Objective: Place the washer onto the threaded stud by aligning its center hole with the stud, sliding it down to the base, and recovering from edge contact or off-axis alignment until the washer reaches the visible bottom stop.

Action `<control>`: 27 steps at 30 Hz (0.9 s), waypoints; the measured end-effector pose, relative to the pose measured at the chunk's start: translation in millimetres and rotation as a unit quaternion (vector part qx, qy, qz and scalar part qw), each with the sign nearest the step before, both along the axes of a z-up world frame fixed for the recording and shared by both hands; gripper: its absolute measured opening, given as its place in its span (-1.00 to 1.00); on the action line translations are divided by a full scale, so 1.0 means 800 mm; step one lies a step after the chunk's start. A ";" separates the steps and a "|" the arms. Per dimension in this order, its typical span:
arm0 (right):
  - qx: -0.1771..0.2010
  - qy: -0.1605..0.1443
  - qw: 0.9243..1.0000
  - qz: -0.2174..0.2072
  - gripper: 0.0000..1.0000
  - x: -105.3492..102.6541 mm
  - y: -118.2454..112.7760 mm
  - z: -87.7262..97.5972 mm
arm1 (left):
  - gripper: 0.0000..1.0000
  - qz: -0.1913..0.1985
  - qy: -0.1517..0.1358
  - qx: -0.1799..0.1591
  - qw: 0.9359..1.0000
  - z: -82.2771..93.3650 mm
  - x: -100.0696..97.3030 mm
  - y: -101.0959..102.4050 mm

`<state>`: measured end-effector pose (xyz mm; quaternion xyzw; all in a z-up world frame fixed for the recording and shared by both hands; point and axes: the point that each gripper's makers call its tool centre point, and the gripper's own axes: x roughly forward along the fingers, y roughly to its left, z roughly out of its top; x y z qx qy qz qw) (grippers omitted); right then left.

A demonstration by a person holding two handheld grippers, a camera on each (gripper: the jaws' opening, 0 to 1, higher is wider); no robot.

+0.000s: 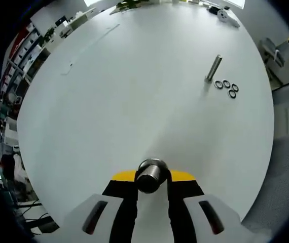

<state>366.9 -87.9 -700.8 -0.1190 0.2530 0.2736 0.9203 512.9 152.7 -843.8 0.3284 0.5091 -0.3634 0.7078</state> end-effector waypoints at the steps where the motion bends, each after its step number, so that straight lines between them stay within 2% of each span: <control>1: 0.000 0.000 1.000 0.000 -0.23 0.000 0.000 0.000 | -0.60 0.000 0.000 -0.001 1.000 0.001 0.000 0.000; 7: -0.001 0.001 1.000 0.001 -0.23 0.000 0.000 -0.001 | -0.58 -0.004 -0.010 -0.006 1.000 0.006 -0.004 -0.003; 14: -0.002 0.002 1.000 0.002 -0.23 -0.001 0.000 -0.001 | -0.51 0.018 -0.032 -0.025 0.999 0.025 0.000 -0.001; 20: 0.001 0.000 1.000 0.004 -0.23 0.000 0.002 0.000 | -0.45 0.058 -0.064 -0.066 0.994 0.057 -0.003 0.000; 22: 0.002 0.000 1.000 0.005 -0.23 -0.001 0.002 0.000 | -0.45 0.075 -0.082 -0.090 0.990 0.072 -0.006 -0.006; 24: 0.004 0.000 1.000 0.004 -0.23 -0.001 0.002 0.000 | -0.45 0.080 -0.094 -0.102 0.987 0.079 -0.012 -0.005; 27: 0.005 0.000 1.000 0.007 -0.26 -0.001 0.003 0.001 | -0.44 0.084 -0.097 -0.110 0.986 0.079 -0.027 -0.003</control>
